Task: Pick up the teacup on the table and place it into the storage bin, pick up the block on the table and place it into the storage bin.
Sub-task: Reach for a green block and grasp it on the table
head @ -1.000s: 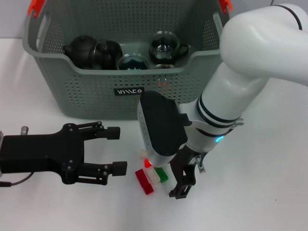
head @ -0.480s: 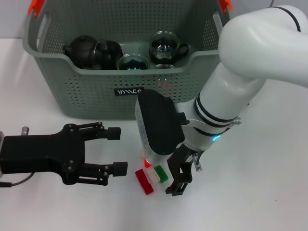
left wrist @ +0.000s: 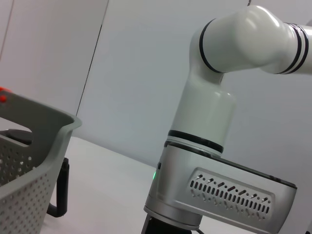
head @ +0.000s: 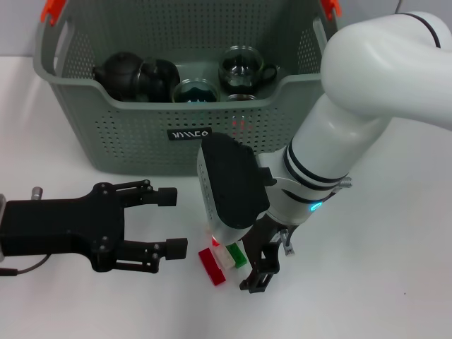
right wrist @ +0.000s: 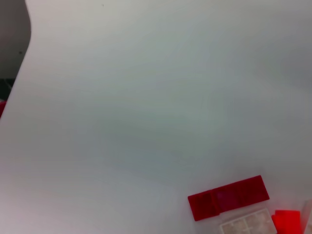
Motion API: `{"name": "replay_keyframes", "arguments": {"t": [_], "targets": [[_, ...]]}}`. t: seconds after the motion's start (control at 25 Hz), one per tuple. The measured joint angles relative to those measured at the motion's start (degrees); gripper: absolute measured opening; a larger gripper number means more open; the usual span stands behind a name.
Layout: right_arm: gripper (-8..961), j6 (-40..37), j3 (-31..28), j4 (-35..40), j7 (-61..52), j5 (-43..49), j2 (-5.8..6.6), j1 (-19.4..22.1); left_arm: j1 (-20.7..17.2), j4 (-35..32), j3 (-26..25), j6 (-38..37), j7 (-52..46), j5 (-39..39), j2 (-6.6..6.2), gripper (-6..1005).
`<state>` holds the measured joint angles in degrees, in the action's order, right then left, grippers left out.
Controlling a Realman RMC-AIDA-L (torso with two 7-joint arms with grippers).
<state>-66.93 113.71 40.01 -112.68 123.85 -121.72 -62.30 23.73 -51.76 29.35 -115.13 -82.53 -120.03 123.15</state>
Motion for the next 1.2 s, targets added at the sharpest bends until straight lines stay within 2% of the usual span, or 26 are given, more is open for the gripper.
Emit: {"name": "replay_keyframes", "arguments": {"t": [1.2], "targets": [[884, -2.5, 0.0, -0.7, -0.7, -1.4, 0.17, -0.7, 0.2, 0.0, 0.0, -0.3, -0.2, 0.3, -0.12, 892]]}}
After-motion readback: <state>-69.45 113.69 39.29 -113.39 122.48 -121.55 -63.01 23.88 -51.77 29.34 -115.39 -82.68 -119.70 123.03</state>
